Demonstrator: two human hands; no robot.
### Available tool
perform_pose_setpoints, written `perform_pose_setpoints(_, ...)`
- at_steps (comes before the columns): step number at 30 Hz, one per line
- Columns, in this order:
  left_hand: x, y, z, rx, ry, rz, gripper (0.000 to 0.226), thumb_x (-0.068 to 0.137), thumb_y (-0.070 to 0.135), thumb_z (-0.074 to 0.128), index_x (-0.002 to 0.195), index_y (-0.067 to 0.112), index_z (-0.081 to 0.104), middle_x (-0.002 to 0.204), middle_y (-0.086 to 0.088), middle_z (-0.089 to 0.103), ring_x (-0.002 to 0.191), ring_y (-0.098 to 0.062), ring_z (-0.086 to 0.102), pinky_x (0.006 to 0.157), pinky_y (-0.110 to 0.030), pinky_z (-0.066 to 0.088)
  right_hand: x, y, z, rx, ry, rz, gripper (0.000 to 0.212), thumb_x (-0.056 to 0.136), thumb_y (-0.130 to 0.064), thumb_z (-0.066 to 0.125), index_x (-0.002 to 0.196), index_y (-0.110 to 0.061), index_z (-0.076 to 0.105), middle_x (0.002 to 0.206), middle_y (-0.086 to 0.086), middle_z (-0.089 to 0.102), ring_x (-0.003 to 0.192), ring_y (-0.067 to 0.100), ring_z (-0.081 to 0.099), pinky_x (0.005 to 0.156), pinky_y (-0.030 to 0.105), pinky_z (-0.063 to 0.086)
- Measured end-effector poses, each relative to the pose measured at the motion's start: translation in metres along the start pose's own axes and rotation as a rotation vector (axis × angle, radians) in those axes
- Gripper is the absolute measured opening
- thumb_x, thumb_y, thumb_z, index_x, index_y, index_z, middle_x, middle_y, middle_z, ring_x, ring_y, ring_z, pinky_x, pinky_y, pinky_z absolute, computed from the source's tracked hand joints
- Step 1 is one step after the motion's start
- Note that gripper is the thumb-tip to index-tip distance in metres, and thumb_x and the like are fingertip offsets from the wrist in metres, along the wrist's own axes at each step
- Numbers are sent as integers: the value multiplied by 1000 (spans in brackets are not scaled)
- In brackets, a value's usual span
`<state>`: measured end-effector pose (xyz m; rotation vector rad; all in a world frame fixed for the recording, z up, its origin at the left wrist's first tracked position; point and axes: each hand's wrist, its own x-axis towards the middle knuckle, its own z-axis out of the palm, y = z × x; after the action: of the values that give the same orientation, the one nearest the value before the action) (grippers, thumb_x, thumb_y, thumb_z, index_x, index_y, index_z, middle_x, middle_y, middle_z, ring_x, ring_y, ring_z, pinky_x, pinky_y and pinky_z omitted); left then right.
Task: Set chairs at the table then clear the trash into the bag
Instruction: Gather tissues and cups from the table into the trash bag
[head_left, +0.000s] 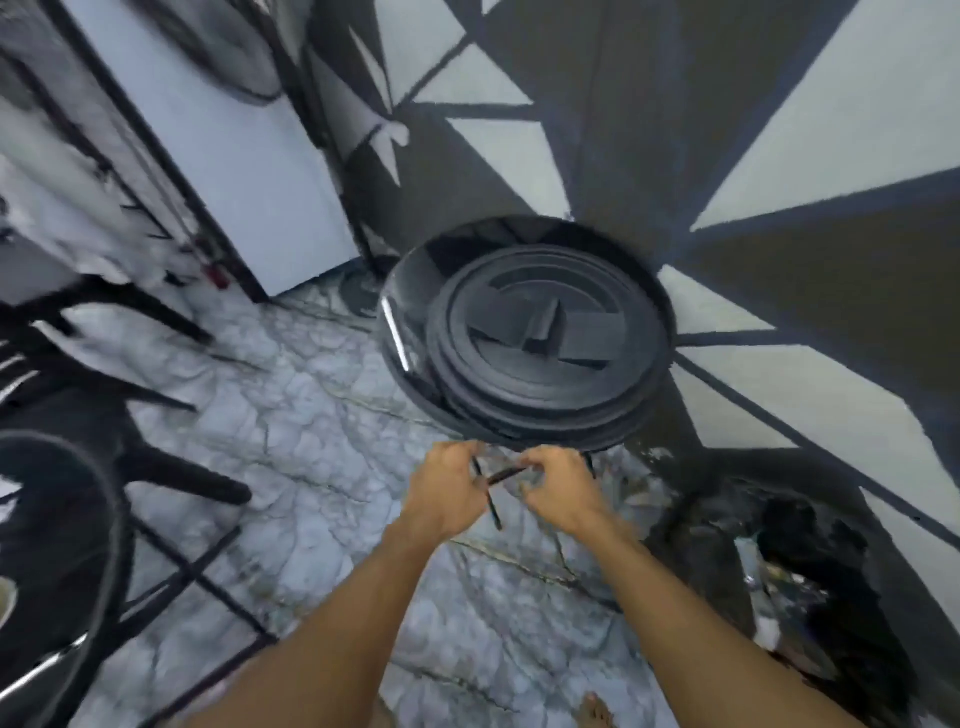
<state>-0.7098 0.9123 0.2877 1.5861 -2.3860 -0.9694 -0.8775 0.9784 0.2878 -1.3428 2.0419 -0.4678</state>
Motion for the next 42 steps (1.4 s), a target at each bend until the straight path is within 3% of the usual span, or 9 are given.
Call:
perform_pose_setpoints(8, -104, -203, -141, -29, 272, -324, 47, 90, 22, 64, 137, 17, 59, 137, -2, 61, 134, -24, 49, 109, -39, 43, 17, -227, 157, -77, -250, -344, 30, 86, -20, 69, 116, -21, 71, 122, -2, 68, 113, 17, 62, 98, 32, 51)
perform_pose_setpoints(13, -193, -296, -194, -91, 418, -547, 33, 85, 23, 62, 116, 16, 68, 113, -1, 65, 116, -24, 54, 95, -41, 49, -6, -341, 261, -130, -459, -584, 31, 84, -16, 70, 115, -18, 72, 117, 1, 71, 107, 18, 65, 94, 28, 50)
perform_pose_setpoints(18, -258, -367, -216, -132, 572, -734, 38, 88, 25, 65, 125, 17, 65, 124, -3, 66, 121, -22, 56, 102, -38, 47, -33, -420, 351, -190, -572, -756, 33, 80, -17, 68, 113, -19, 73, 115, 1, 70, 110, 20, 63, 99, 36, 51)
perform_pose_setpoints(21, -282, -403, -222, -150, 703, -822, 25, 86, 19, 64, 110, 16, 69, 110, -2, 71, 109, -22, 60, 93, -36, 50, -44, -446, 387, -206, -561, -776, 33, 81, -23, 70, 114, -21, 71, 117, -2, 68, 114, 20, 59, 99, 36, 50)
perform_pose_setpoints(24, -295, -442, -227, -142, 738, -916, 37, 84, 12, 63, 121, 14, 66, 121, -6, 67, 117, -26, 55, 102, -36, 44, -49, -465, 413, -117, -413, -820, 52, 76, -25, 78, 125, -18, 61, 123, 1, 60, 117, 23, 54, 98, 37, 48)
perform_pose_setpoints(30, -284, -495, -231, -35, 500, -1029, 77, 79, 9, 67, 150, 18, 38, 158, -11, 30, 144, -31, 26, 116, -41, 33, -31, -496, 457, -100, -435, -768, 112, 67, -33, 88, 154, -29, 19, 160, 0, 24, 145, 23, 30, 115, 47, 36)
perform_pose_setpoints(32, -281, -502, -224, 0, 401, -1063, 86, 75, 8, 72, 151, 19, 32, 160, -14, 23, 143, -36, 26, 114, -46, 38, -26, -497, 469, -103, -482, -769, 112, 68, -33, 88, 155, -30, 18, 162, -2, 23, 149, 21, 24, 118, 48, 31)
perform_pose_setpoints(35, -282, -505, -206, -2, 367, -1119, 80, 75, 8, 72, 146, 17, 36, 144, -14, 41, 126, -37, 45, 103, -46, 47, -26, -492, 475, -63, -475, -773, 92, 75, -28, 83, 150, -28, 31, 154, -3, 39, 142, 21, 36, 114, 48, 36)
perform_pose_setpoints(42, -290, -495, -192, -59, 612, -1109, 58, 77, -3, 66, 132, 11, 53, 111, -11, 68, 96, -33, 62, 79, -45, 55, -28, -481, 465, 13, -480, -670, 89, 78, -31, 80, 149, -33, 28, 144, -1, 51, 133, 22, 47, 110, 41, 42)
